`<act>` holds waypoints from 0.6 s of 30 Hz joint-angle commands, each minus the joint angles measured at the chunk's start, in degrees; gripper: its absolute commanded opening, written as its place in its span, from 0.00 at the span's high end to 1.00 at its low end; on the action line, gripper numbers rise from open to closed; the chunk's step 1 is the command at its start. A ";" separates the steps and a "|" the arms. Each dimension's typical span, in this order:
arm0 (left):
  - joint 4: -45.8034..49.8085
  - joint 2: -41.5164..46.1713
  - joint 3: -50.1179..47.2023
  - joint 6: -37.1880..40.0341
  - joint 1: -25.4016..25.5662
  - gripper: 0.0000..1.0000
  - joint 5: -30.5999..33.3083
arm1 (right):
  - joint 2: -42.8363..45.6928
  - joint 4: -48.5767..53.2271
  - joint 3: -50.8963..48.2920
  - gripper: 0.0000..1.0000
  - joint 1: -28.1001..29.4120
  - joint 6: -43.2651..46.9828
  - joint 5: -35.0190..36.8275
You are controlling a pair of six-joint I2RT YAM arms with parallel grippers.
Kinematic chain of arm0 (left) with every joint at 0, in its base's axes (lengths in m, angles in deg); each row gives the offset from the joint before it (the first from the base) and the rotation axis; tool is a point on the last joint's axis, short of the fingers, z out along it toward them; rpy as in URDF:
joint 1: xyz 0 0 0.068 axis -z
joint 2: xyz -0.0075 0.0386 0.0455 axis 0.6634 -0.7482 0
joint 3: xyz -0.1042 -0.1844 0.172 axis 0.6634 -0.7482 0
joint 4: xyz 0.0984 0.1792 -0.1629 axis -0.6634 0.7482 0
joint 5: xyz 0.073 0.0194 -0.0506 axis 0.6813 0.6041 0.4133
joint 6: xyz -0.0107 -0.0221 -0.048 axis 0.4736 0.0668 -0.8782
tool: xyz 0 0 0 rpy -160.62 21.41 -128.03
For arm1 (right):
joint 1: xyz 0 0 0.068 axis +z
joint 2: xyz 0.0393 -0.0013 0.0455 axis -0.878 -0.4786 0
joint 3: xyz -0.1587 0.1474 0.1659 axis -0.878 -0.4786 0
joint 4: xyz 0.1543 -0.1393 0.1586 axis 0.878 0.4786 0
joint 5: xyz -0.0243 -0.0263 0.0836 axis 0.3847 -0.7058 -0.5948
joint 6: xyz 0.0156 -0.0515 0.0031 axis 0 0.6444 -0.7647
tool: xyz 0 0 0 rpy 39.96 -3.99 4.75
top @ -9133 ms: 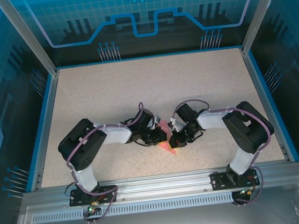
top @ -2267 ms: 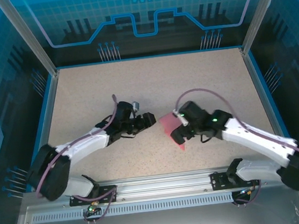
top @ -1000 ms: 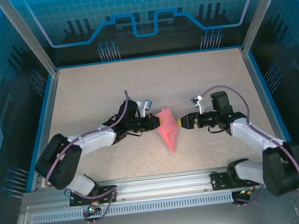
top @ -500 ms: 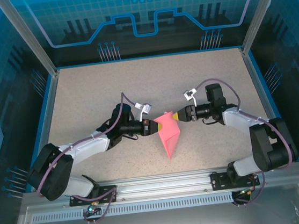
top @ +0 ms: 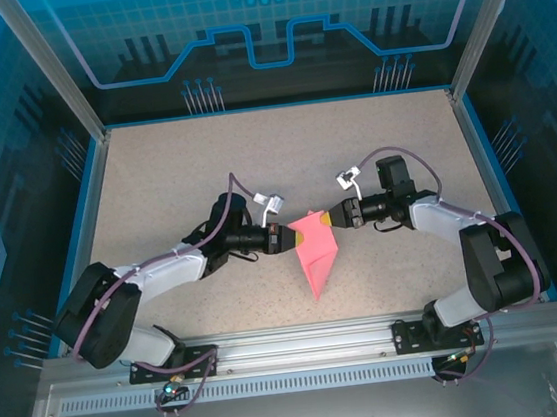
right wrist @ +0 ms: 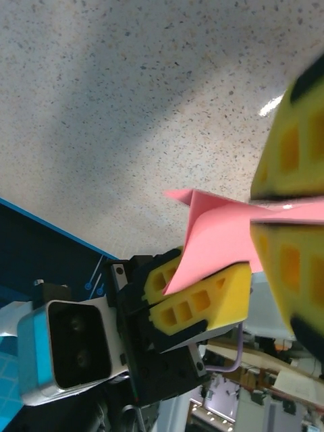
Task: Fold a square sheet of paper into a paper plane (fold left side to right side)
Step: Fold the wing for the fifth time at the center of the table.
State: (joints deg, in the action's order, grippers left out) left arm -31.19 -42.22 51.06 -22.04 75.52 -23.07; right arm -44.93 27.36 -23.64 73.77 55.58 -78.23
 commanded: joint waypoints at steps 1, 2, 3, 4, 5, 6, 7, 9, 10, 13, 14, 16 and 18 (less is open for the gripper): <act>2.88 -0.21 1.76 3.15 -0.19 0.78 1.38 | 0.13 4.91 1.50 1.00 0.57 1.81 2.13; 4.80 0.37 2.02 3.85 -0.12 0.69 2.82 | 0.26 5.73 1.46 1.00 0.53 1.60 3.39; 7.18 1.20 2.35 4.70 -0.16 0.57 5.02 | 0.31 6.23 1.37 1.00 0.44 0.67 4.56; 9.23 1.97 2.55 5.50 -0.17 0.56 6.56 | 0.28 6.64 1.22 1.00 0.36 -0.19 5.57; 11.98 3.07 3.01 6.55 -0.15 0.54 8.60 | 0.23 6.75 1.19 1.00 0.31 -1.71 6.52; 14.89 4.38 3.38 7.32 -0.20 0.48 11.74 | 0.09 7.16 1.26 1.00 0.36 -3.25 8.06; 17.20 5.68 3.58 8.21 -0.20 0.44 13.82 | -0.05 7.64 1.41 1.00 0.37 -4.57 9.40; 21.18 8.91 3.56 10.27 0.65 0.40 17.97 | -0.96 8.09 2.03 1.00 0.31 -7.20 11.42; 22.62 10.35 3.57 11.41 1.51 0.40 19.56 | -1.31 8.51 2.42 1.00 0.34 -8.45 12.37; 27.46 13.87 4.01 13.84 6.30 0.40 24.98 | -2.99 9.70 4.30 1.00 0.43 -11.81 14.46; 29.16 14.45 4.43 14.24 8.31 0.40 27.41 | -3.41 10.39 4.93 1.00 0.55 -12.59 15.15; 31.11 14.39 5.19 14.58 12.56 0.40 31.11 | -4.39 12.27 6.53 1.00 0.82 -13.31 16.93; 31.52 12.75 5.90 14.12 17.11 0.40 34.63 | -5.91 14.11 7.71 1.00 0.79 -14.02 18.88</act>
State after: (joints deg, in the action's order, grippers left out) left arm -5.31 -28.32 55.16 -10.34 88.22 3.37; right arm -49.13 37.26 -18.33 73.81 44.50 -63.09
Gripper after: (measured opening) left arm 0.603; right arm 0.042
